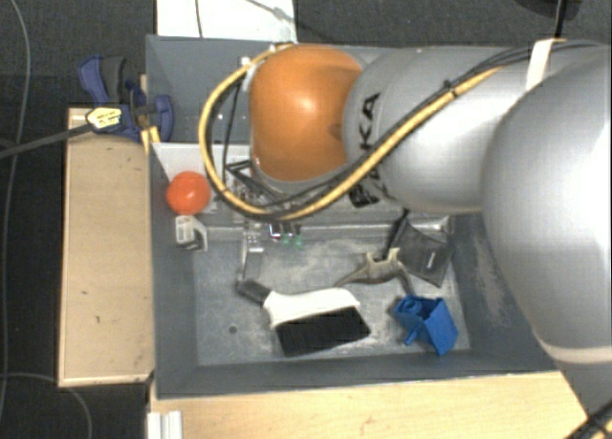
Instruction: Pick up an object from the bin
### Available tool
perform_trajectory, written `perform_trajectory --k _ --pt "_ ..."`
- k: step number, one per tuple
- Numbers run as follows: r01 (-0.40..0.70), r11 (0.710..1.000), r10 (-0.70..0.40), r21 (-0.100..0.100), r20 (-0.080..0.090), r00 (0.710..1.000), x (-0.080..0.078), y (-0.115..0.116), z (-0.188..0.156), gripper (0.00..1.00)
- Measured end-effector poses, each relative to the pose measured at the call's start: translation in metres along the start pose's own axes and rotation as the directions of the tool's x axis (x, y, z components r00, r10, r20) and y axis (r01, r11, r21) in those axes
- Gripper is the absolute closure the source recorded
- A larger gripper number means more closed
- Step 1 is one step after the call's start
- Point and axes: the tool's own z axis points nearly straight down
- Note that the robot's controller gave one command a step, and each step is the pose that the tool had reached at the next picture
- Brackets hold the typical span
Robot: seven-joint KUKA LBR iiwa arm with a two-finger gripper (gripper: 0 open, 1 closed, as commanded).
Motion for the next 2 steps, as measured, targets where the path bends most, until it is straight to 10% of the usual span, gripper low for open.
perform_trajectory --k 1,2 --pt "-0.005 1.000 0.005 -0.002 0.007 1.000 -0.002 -0.001 -0.005 0.00" --pt "0.076 0.997 -0.076 -0.001 0.007 0.997 0.017 -0.049 0.059 0.00"
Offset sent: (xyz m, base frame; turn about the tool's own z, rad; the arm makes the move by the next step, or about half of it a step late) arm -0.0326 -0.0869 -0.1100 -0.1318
